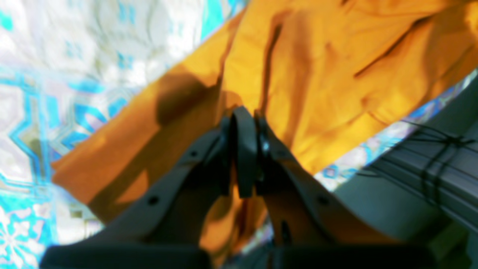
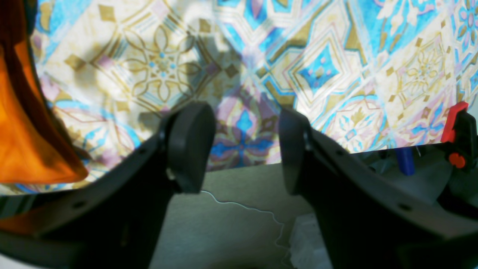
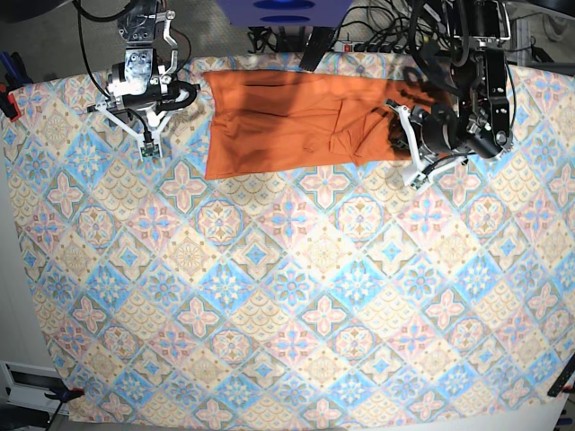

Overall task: Fold the T-shirt properly
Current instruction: 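Drag the strip end with the left gripper toward the shirt's middle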

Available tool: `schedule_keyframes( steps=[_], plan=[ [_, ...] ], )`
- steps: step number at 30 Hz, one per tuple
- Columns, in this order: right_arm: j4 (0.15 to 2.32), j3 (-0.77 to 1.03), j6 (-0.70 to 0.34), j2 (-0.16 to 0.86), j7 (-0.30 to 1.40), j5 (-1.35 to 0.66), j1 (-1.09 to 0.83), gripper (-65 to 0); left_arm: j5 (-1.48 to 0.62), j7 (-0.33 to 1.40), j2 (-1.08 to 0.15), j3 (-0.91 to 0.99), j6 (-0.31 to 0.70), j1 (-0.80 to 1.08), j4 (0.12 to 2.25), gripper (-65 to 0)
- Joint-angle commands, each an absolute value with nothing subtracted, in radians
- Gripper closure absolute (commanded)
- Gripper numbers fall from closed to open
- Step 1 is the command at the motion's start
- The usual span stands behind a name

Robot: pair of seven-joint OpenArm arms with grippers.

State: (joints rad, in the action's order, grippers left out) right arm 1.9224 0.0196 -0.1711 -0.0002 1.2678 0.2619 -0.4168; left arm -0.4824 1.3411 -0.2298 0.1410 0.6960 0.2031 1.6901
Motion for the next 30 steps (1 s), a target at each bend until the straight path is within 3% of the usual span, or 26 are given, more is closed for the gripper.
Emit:
schedule_keyframes(
  steps=[1, 10, 18, 30],
  plan=[
    [1.939, 0.021, -0.168, 0.002, 1.264, 0.268, -0.417, -30.3, -0.498, 1.314, -0.237, 0.145, 0.698, 0.196, 1.689, 0.0],
    [1.939, 0.021, -0.168, 0.002, 1.265, 0.268, -0.417, -30.3, -0.499, 1.314, -0.237, 0.131, 0.698, 0.168, 1.589, 0.0],
    [1.939, 0.021, -0.168, 0.002, 1.268, 0.268, -0.417, -30.3, -0.504, 1.314, -0.237, -0.091, 0.698, 0.17, 1.589, 0.0],
    [1.939, 0.021, -0.168, 0.002, 1.267, 0.268, -0.414, -30.3, -0.506, 1.328, -0.237, -0.193, 0.698, 0.174, 1.593, -0.5]
  ],
)
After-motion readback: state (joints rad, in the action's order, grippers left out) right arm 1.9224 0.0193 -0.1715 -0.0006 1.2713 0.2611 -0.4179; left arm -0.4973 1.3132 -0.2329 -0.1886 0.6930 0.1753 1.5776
